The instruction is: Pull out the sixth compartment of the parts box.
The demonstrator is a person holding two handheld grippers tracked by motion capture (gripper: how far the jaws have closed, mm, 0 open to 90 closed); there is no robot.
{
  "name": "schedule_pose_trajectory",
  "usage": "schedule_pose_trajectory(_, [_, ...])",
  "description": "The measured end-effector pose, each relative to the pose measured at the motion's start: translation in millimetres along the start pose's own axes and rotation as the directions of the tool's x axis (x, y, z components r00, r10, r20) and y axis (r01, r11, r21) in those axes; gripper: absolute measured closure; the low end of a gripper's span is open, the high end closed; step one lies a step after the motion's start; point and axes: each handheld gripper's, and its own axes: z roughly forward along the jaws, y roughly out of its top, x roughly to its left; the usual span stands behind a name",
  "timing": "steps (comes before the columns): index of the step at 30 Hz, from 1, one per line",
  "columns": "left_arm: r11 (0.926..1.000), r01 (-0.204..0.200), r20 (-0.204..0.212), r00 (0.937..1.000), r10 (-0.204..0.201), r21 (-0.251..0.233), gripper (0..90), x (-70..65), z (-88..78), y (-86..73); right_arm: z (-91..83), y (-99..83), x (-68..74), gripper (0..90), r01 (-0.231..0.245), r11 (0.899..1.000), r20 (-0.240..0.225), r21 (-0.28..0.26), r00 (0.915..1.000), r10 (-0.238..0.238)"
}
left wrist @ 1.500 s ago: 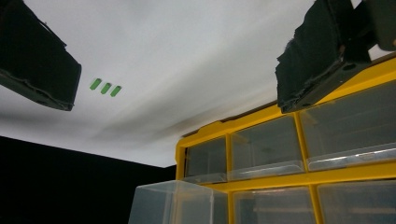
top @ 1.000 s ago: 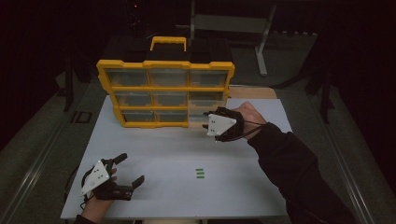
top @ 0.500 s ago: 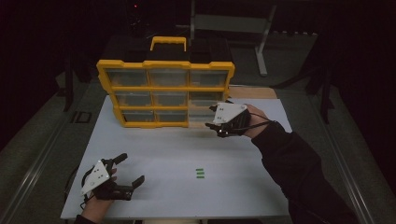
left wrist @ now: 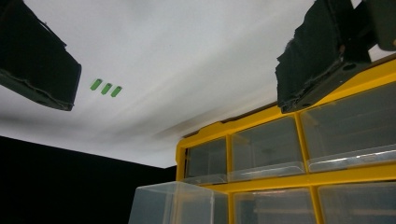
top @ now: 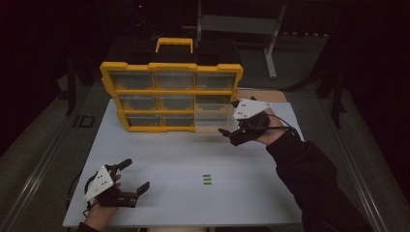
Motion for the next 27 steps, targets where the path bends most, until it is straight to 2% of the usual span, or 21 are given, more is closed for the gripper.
schedule_pose_trajectory(6, [1.0000,0.000,0.000,1.0000,0.000,-0.001,0.0,-0.1,0.0,0.0,-5.8,-14.8,-5.0,8.5,-0.075,0.997,0.003,-0.015,0.9972,0.075])
schedule_pose_trajectory(16, [1.0000,0.000,-0.003,1.0000,0.000,0.001,0.0,0.1,0.3,-0.2,-12.4,-48.5,-2.3,7.7,-0.178,0.983,-0.008,-0.041,0.9840,0.178])
schedule_pose_trajectory(23, [1.0000,0.003,-0.006,1.0000,-0.003,0.001,0.0,0.3,0.7,-0.5,-9.9,-72.4,6.5,7.8,-0.215,0.976,-0.011,-0.039,0.9766,0.215])
schedule_pose_trajectory(27, [1.0000,0.001,-0.007,1.0000,-0.001,0.001,0.0,0.2,0.6,-0.3,-6.6,-82.9,10.2,7.9,-0.220,0.975,-0.036,-0.019,0.9749,0.220])
